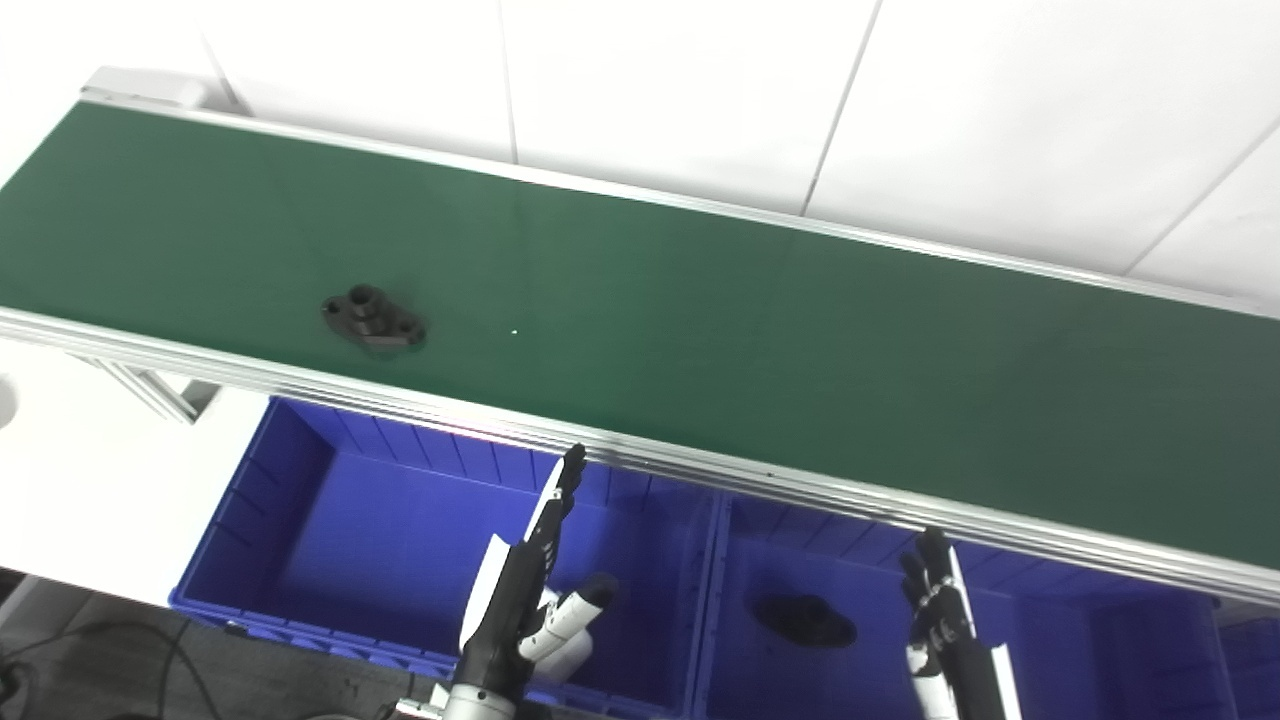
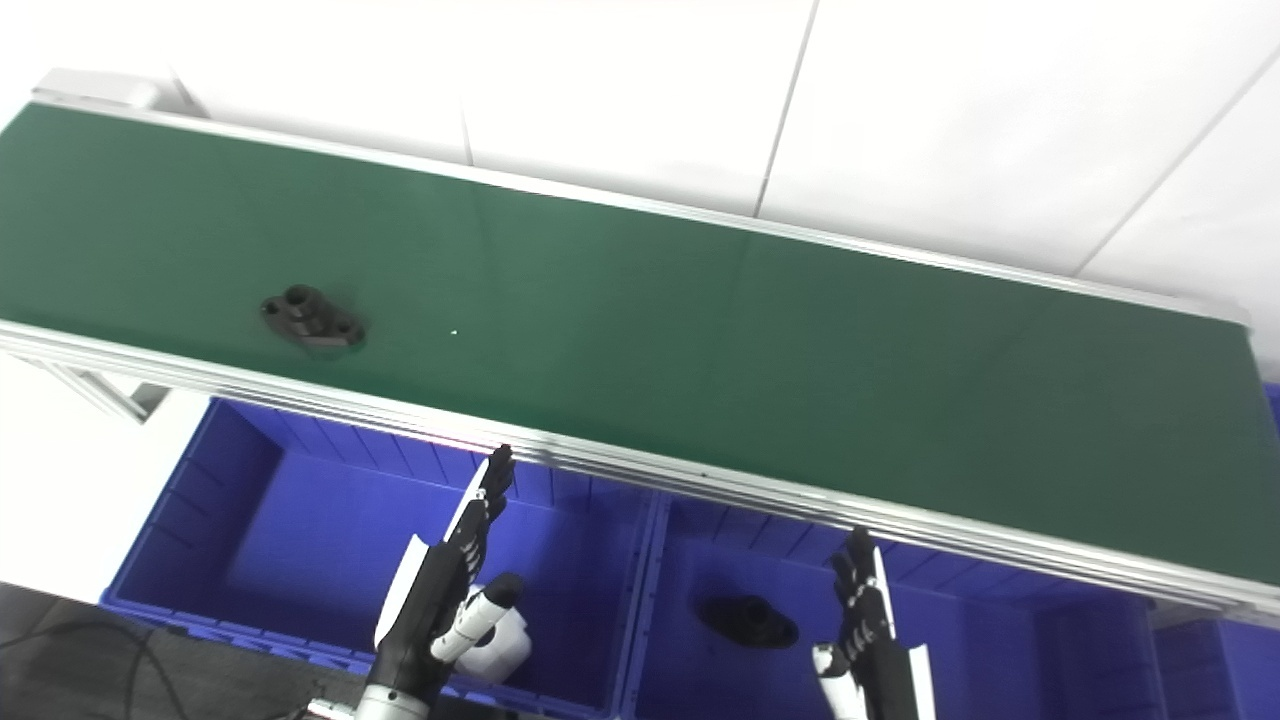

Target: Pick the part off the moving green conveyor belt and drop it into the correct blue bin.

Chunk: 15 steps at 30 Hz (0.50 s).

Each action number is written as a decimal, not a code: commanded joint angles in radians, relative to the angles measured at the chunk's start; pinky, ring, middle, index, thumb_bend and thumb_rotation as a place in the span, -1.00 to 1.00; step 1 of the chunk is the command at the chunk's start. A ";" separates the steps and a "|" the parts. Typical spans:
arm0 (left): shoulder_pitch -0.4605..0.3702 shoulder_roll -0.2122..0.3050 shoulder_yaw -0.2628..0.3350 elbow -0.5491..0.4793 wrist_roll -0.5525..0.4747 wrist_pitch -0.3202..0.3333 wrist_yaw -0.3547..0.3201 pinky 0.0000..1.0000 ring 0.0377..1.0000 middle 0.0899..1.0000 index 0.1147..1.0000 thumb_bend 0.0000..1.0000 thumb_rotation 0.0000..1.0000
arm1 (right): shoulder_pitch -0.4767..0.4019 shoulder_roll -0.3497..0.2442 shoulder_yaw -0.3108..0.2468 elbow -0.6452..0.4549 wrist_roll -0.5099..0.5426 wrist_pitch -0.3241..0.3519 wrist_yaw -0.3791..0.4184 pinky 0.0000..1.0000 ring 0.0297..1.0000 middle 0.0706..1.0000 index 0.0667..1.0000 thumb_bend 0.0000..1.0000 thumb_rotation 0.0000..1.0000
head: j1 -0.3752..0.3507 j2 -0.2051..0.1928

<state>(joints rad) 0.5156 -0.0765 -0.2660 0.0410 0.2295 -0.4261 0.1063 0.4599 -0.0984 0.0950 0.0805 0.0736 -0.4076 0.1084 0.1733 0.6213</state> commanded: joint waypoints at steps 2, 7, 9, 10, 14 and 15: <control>-0.007 -0.045 -0.042 0.009 0.007 -0.043 0.016 1.00 1.00 1.00 1.00 0.59 0.70 | -0.005 0.004 -0.014 -0.007 0.008 -0.062 0.018 1.00 0.98 1.00 1.00 0.99 0.59 | 0.004 -0.005; -0.013 -0.040 -0.049 0.018 -0.007 -0.043 0.015 1.00 0.99 1.00 1.00 0.57 0.66 | -0.008 0.008 -0.026 0.000 0.004 -0.062 0.033 1.00 0.98 1.00 1.00 0.93 0.56 | 0.009 -0.020; -0.019 -0.035 -0.055 0.028 -0.020 -0.043 0.017 1.00 1.00 1.00 1.00 0.56 0.63 | -0.010 0.010 -0.028 0.007 -0.004 -0.062 0.032 1.00 0.96 1.00 1.00 0.91 0.57 | 0.011 -0.037; -0.021 -0.032 -0.058 0.033 -0.025 -0.043 0.018 1.00 1.00 1.00 1.00 0.56 0.62 | -0.011 0.011 -0.030 0.010 -0.008 -0.062 0.033 1.00 0.96 1.00 1.00 0.91 0.57 | 0.011 -0.037; -0.040 -0.021 -0.072 0.073 -0.023 -0.043 0.040 1.00 1.00 1.00 1.00 0.55 0.62 | -0.027 0.016 -0.042 0.056 0.001 -0.062 0.053 1.00 0.95 0.99 1.00 0.89 0.53 | 0.018 -0.088; -0.044 -0.020 -0.074 0.082 -0.020 -0.043 0.047 1.00 1.00 1.00 1.00 0.55 0.62 | -0.032 0.017 -0.046 0.066 -0.003 -0.062 0.054 1.00 0.94 0.99 1.00 0.88 0.52 | 0.024 -0.105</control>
<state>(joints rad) 0.4909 -0.0521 -0.3040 0.0684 0.1985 -0.4296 0.1241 0.4358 -0.0876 0.0578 0.1594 0.0652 -0.4147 0.1487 0.1978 0.5156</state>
